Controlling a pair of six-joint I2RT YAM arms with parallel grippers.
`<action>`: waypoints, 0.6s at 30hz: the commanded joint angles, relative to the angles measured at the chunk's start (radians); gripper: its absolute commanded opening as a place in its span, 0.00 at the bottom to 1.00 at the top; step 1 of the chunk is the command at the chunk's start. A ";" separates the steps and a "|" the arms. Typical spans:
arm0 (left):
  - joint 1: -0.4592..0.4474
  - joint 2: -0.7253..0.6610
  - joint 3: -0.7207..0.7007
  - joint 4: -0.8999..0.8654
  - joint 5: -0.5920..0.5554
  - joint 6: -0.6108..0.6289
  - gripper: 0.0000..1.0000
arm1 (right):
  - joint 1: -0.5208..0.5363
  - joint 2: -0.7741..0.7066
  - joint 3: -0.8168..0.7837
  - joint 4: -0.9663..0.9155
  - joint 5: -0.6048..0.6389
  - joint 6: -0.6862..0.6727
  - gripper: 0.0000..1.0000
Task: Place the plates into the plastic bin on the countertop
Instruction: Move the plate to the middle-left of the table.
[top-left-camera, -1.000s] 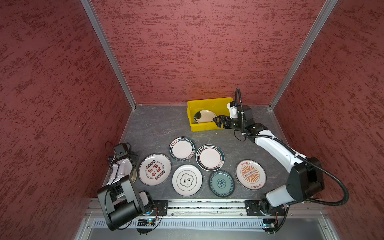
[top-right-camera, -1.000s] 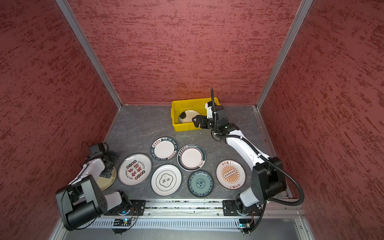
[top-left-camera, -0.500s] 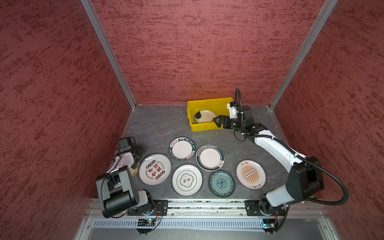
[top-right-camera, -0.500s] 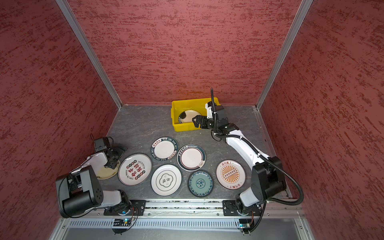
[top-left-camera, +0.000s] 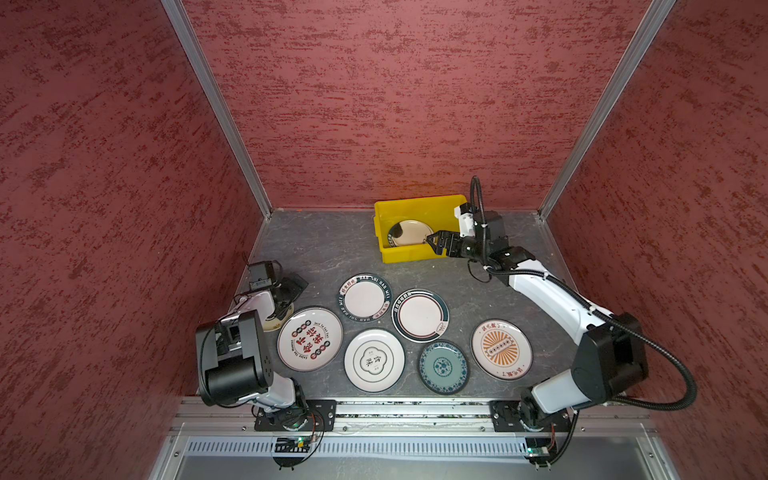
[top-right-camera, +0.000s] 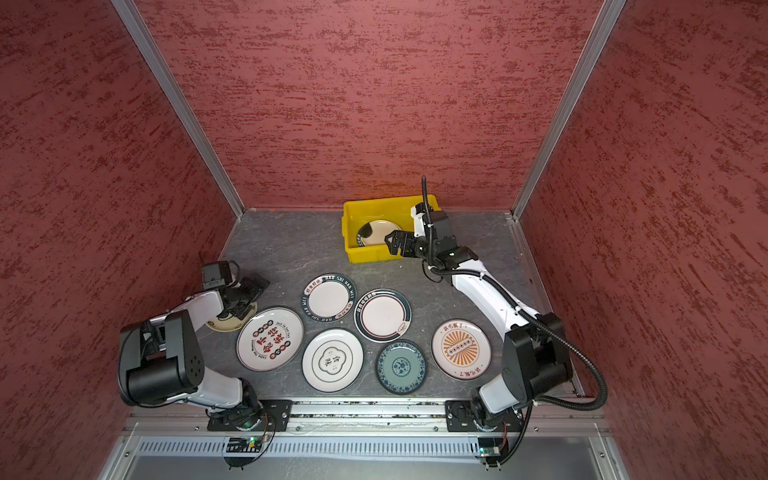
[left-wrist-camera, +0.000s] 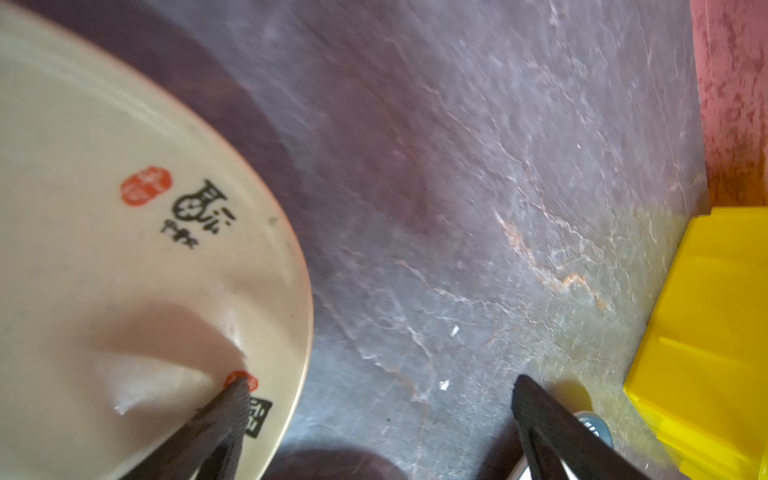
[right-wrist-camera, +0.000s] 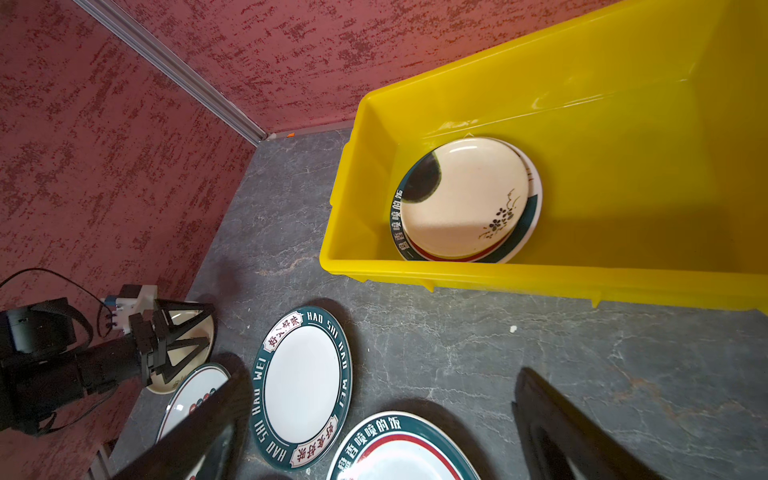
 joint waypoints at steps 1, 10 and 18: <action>-0.044 0.048 0.029 0.002 0.038 0.024 0.99 | -0.003 -0.027 0.009 -0.001 0.031 -0.022 0.99; -0.117 0.152 0.148 -0.011 0.116 0.134 0.99 | -0.003 -0.059 -0.031 0.013 0.027 -0.007 0.99; -0.148 0.008 0.172 -0.138 -0.016 0.149 1.00 | -0.003 -0.110 -0.075 0.100 -0.086 0.044 0.99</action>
